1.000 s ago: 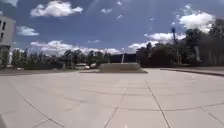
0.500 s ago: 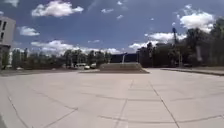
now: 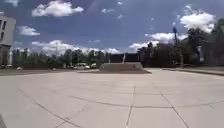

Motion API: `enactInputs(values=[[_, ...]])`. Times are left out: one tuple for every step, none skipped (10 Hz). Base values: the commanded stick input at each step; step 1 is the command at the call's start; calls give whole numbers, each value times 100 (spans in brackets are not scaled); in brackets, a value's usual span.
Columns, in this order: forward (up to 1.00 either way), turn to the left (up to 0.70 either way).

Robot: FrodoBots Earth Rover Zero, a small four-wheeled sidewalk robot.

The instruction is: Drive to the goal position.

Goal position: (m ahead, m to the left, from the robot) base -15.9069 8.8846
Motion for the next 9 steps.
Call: enactInputs(values=[[0,0],[0,10],[0,37],[0,70],[0,70],[0,70],[0,70],[0,70],[0,70]])
